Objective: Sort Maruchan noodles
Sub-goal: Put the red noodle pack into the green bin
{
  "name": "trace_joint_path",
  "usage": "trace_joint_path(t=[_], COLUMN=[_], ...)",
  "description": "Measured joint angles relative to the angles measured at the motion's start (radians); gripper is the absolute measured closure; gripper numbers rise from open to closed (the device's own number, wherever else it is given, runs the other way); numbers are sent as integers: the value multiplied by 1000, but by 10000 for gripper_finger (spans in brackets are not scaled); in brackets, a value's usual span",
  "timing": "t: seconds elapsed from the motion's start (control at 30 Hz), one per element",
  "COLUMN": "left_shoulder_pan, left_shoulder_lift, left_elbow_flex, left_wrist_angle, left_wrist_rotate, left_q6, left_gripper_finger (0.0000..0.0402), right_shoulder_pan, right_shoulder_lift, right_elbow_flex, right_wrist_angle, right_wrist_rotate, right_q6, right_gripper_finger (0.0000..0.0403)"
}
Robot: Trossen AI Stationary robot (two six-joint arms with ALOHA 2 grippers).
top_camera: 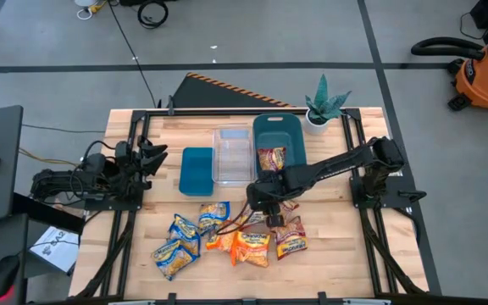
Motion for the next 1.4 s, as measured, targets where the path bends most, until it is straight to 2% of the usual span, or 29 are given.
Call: trace_joint_path(t=[0.2,0.5,0.7,0.93,1.2,1.4], left_shoulder_pan=[0,0,0,0,0,0], left_shoulder_lift=[0,0,0,0,0,0], left_elbow_flex=[0,0,0,0,0,0], left_wrist_angle=[-7,-7,-8,-7,-2,-1], left_wrist_rotate=[0,0,0,0,0,0], left_q6=[0,0,0,1,3,3], left_gripper_finger=[260,260,260,260,260,260], right_shoulder_pan=[3,9,26,59,65,58], right_shoulder_lift=[45,33,-5,-121,-315,-441], right_elbow_flex=[-14,-14,-14,-14,-14,-14], right_wrist_angle=[-25,-64,-135,-236,-233,-171], right_wrist_rotate=[9,26,30,134,207,343], right_q6=[-25,-16,41,83,141,129], right_gripper_finger=[272,391,383,392,397,393])
